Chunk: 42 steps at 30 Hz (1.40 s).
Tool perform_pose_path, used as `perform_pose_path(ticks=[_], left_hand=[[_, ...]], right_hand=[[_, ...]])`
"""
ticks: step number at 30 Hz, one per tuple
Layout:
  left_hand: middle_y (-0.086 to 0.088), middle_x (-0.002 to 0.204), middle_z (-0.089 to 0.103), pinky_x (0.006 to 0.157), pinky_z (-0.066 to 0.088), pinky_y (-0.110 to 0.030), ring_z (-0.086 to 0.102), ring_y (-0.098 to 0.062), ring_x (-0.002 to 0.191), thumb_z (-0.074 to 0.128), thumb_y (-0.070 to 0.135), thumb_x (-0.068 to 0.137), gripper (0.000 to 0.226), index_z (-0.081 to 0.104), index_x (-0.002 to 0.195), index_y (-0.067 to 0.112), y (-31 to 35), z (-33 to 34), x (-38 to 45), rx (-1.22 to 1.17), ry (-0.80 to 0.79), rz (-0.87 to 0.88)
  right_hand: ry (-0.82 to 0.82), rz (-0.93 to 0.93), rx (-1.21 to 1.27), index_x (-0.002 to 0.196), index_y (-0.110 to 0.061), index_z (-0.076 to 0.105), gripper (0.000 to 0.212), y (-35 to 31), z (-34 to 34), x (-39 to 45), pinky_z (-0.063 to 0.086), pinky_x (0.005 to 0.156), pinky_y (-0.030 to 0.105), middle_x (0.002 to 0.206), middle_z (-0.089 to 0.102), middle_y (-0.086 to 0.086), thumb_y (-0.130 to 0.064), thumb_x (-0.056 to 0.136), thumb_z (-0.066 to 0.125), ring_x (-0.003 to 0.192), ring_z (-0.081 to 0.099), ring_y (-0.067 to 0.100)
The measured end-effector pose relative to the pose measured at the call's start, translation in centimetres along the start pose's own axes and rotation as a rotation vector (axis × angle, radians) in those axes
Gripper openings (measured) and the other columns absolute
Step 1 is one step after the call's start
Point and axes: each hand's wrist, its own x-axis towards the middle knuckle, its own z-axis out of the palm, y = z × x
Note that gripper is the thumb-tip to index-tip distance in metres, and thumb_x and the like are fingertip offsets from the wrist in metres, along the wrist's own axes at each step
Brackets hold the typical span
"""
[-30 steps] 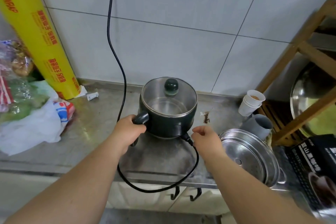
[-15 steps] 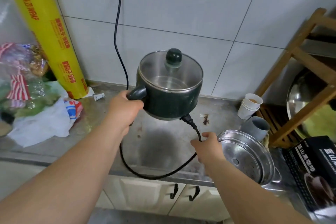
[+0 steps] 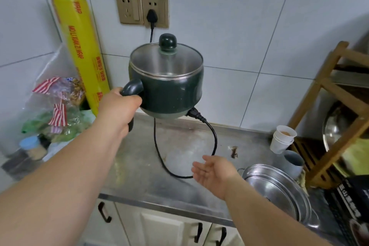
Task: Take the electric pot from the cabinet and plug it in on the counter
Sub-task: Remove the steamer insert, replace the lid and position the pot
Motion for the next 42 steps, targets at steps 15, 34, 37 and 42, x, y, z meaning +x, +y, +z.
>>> perform_pose_path(ticks=[15, 34, 37, 42], left_hand=[[-0.006, 0.062, 0.051, 0.062, 0.04, -0.036, 0.049, -0.03, 0.063, 0.057, 0.012, 0.068, 0.012, 0.055, 0.074, 0.022, -8.2, -1.9, -3.1, 0.059, 0.121, -0.173], [-0.01, 0.1, 0.058, 0.089, 0.05, -0.05, 0.056, -0.03, 0.096, 0.063, 0.021, 0.085, 0.015, 0.053, 0.095, 0.015, -16.8, 7.4, -7.6, 0.186, 0.009, -0.242], [-0.008, 0.099, 0.053, 0.09, 0.049, -0.048, 0.054, -0.03, 0.096, 0.062, 0.022, 0.087, 0.016, 0.049, 0.093, 0.015, -16.7, 8.1, -7.9, 0.183, 0.012, -0.242], [-0.012, 0.104, 0.052, 0.082, 0.046, -0.037, 0.053, -0.028, 0.094, 0.06, 0.022, 0.089, 0.017, 0.045, 0.093, 0.014, -16.9, 9.2, -8.2, 0.132, -0.008, -0.244]], right_hand=[[0.336, -0.261, -0.403, 0.076, -0.011, 0.05, 0.008, -8.8, 0.8, 3.8, 0.033, 0.036, 0.018, 0.074, 0.047, 0.007, -0.008, 0.083, 0.053, 0.049, 0.041, 0.014], [0.31, -0.242, -0.441, 0.123, -0.017, 0.053, 0.036, -8.5, -1.0, 6.5, 0.037, 0.057, 0.027, 0.132, 0.05, 0.009, -0.019, 0.088, 0.057, 0.117, 0.054, 0.025], [0.315, -0.246, -0.433, 0.126, -0.017, 0.053, 0.037, -8.5, -1.6, 7.0, 0.038, 0.06, 0.029, 0.136, 0.049, 0.01, -0.014, 0.09, 0.056, 0.119, 0.053, 0.025], [0.296, -0.25, -0.362, 0.134, -0.014, 0.049, 0.044, -8.7, -2.1, 7.1, 0.046, 0.073, 0.032, 0.133, 0.05, 0.009, -0.009, 0.091, 0.055, 0.118, 0.053, 0.022]])
